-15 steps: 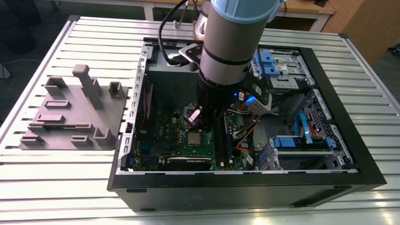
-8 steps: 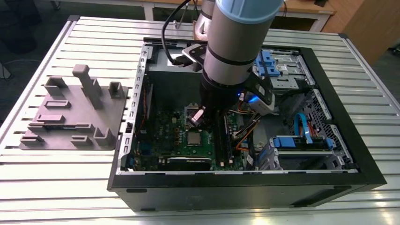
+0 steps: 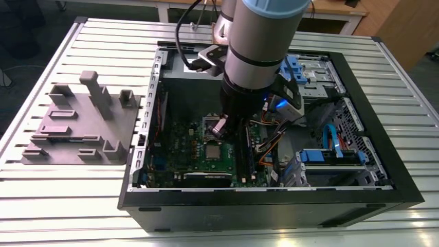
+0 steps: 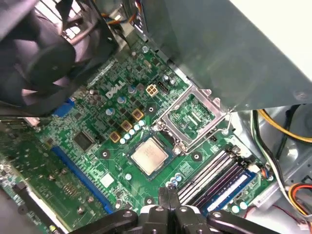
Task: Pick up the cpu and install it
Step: 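Close the cpu cover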
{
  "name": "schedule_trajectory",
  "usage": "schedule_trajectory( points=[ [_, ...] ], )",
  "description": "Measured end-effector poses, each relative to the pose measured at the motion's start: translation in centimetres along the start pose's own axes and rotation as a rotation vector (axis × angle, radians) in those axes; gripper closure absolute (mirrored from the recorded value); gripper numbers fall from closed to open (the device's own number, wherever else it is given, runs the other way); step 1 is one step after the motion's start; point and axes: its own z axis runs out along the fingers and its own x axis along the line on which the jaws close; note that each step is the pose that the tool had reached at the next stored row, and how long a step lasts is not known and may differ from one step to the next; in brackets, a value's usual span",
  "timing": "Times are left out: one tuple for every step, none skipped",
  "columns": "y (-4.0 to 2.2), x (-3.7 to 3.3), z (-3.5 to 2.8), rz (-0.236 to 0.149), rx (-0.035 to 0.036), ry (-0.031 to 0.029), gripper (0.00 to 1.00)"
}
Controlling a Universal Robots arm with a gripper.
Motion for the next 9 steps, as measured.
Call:
schedule_trajectory(
  points=[
    [0.01,0.01,-0.17,-0.001,-0.001,-0.001,0.9],
    [0.0,0.01,-0.22,-0.005,-0.0043,-0.0045,0.9],
    [-0.01,0.0,-0.21,-0.011,-0.0114,-0.0117,0.9],
    [-0.01,0.0,-0.22,-0.017,-0.0197,-0.02,0.9],
    [-0.01,0.0,-0.22,-0.022,-0.0307,-0.0311,0.9],
    [-0.01,0.0,-0.22,-0.028,-0.042,-0.0423,0.9],
    [-0.01,0.0,-0.22,-0.033,-0.0535,-0.0539,0.9],
    [0.0,0.0,-0.22,-0.038,-0.0651,-0.0655,0.9],
    [-0.01,0.0,-0.22,-0.044,-0.0764,-0.077,0.9]
  ],
)
